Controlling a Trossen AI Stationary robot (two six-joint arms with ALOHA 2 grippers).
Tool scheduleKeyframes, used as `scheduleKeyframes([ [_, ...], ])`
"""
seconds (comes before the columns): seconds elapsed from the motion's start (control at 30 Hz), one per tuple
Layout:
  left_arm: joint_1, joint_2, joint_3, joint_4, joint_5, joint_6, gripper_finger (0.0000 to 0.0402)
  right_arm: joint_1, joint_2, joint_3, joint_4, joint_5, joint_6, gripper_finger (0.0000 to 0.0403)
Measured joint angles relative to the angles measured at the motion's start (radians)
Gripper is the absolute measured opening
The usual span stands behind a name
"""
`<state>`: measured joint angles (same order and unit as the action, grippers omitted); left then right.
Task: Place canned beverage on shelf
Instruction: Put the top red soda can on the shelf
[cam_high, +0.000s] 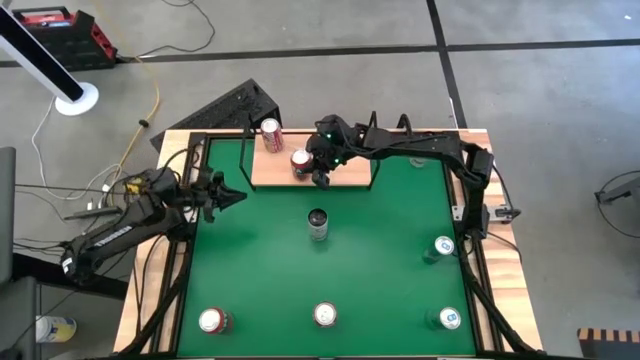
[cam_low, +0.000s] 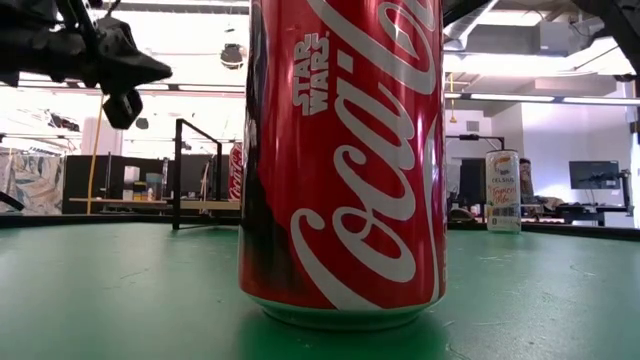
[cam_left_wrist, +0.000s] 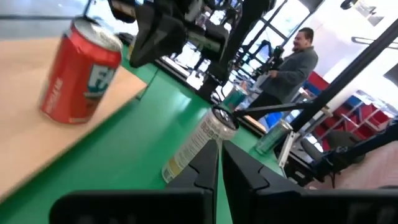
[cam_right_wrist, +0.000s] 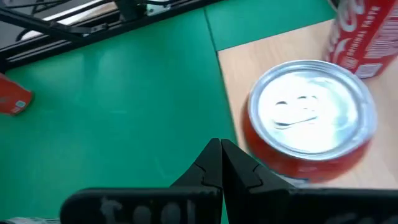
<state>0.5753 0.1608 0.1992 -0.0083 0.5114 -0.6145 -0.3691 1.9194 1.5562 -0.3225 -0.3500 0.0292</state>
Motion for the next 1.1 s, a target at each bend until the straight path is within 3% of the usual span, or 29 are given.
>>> scheduleKeyframes([
  [0.27,-0.155,0.001,-0.132,0.202,-0.145,-0.045,0.0000,0.019,0.000,0.000,-0.003,0.051,-0.011,0.0021],
  [0.47,-0.242,0.001,-0.163,0.203,-0.236,-0.042,0.0000,0.014,0.000,0.000,0.003,0.086,-0.014,0.0021],
  [1.1,-0.257,0.001,-0.172,0.202,-0.273,-0.045,0.0000,-0.047,0.000,0.000,0.026,0.091,-0.044,0.0020],
])
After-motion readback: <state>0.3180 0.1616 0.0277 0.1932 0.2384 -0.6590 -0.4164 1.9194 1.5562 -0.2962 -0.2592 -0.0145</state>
